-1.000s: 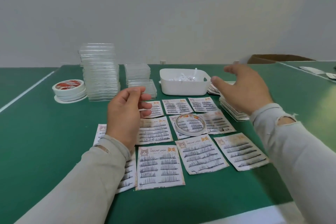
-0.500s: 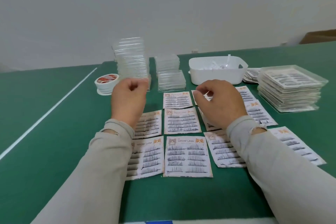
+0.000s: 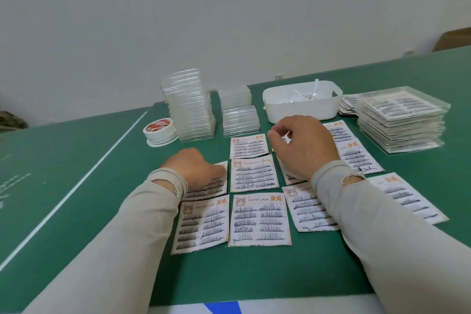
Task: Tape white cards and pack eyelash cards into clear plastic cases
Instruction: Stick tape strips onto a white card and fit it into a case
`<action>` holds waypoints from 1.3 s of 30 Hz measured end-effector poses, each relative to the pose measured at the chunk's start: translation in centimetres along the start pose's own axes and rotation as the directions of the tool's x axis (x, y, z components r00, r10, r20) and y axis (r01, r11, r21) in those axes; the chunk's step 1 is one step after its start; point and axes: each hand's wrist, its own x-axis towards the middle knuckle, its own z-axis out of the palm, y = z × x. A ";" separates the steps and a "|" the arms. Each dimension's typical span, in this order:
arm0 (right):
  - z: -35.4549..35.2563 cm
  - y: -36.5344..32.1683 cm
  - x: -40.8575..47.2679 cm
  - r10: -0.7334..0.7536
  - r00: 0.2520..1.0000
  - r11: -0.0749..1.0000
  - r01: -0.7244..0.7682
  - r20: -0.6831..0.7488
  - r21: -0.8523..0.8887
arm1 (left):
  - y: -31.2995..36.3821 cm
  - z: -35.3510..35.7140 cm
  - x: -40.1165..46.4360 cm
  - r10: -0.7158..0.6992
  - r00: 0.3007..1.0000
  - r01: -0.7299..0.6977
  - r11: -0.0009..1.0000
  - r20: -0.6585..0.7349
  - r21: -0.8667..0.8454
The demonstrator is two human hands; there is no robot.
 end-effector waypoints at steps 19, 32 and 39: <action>0.7 -1.0 -0.1 0.135 0.969 0.857 -0.218 0.206 0.466 | -0.3 -3.7 -5.4 0.104 0.975 -0.222 0.494 -0.196 -0.840; 0.5 -0.4 0.2 0.133 0.984 0.950 -0.160 0.117 0.269 | 4.2 1.8 -1.2 0.212 0.860 -0.500 0.536 -0.465 -0.680; 1.1 -0.4 0.2 0.172 0.939 0.818 -0.305 0.297 0.489 | 3.3 2.9 -0.4 0.205 0.890 -0.454 0.296 -0.408 -0.840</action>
